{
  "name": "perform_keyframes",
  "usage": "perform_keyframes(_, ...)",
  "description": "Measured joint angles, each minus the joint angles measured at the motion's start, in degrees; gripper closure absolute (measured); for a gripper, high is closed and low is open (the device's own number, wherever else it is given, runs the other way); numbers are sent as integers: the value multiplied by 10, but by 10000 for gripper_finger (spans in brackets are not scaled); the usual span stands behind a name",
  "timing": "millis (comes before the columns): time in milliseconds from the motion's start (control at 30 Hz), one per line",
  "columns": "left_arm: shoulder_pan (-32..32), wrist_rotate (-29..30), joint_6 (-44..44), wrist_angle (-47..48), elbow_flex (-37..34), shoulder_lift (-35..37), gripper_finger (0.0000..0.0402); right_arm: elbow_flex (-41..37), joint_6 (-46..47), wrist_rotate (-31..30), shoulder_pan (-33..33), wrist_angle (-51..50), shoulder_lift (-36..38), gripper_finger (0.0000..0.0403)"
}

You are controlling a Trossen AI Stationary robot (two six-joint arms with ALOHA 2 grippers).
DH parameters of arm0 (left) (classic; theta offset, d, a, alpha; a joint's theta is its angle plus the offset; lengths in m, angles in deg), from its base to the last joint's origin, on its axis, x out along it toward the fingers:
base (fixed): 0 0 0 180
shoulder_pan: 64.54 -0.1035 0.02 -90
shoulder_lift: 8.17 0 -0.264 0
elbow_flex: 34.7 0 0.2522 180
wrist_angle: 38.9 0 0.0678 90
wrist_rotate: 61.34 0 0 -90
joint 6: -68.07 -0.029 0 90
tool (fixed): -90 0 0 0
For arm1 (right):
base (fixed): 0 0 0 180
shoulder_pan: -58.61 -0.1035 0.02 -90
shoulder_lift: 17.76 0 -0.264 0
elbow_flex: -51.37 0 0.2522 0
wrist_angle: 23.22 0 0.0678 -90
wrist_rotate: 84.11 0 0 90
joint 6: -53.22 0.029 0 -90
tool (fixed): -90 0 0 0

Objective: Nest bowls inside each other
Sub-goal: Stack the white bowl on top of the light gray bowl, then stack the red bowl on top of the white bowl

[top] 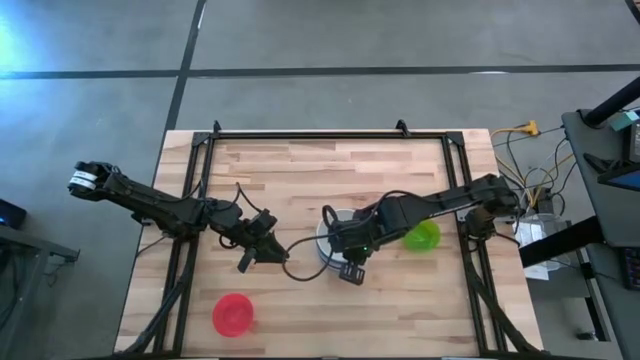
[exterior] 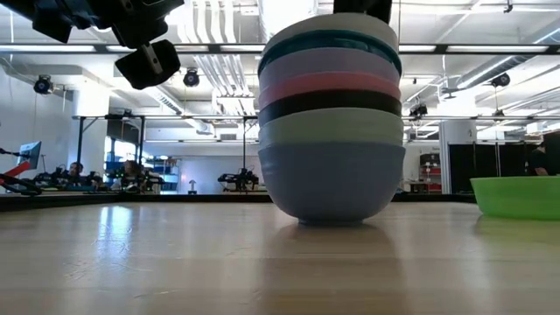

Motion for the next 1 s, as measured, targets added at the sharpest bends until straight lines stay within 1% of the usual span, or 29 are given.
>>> perform_keyframes(300,0,0,0,0,0,0,320,3,14,-34,1,12,4,394)
perform_keyframes(400,0,-1,0,0,0,0,320,3,22,-59,0,11,9,394)
perform_keyframes(500,1,-16,1,1,0,0,320,3,32,-78,-1,10,21,394)
perform_keyframes(567,6,-30,18,1,0,1,320,3,35,-94,-3,2,32,394)
perform_keyframes(633,19,-43,34,3,0,5,320,3,40,-122,-9,-19,47,394)
perform_keyframes(733,55,-45,48,5,3,22,320,0,68,-191,-25,-71,79,394)
perform_keyframes(800,85,-31,64,5,9,38,320,-11,98,-238,-41,-100,107,394)
perform_keyframes(867,120,6,80,13,18,52,320,-35,126,-266,-56,-107,139,394)
perform_keyframes(933,164,50,91,53,33,65,320,-66,151,-281,-71,-100,174,394)
perform_keyframes(1000,214,101,94,112,60,73,321,-105,180,-294,-87,-89,211,394)
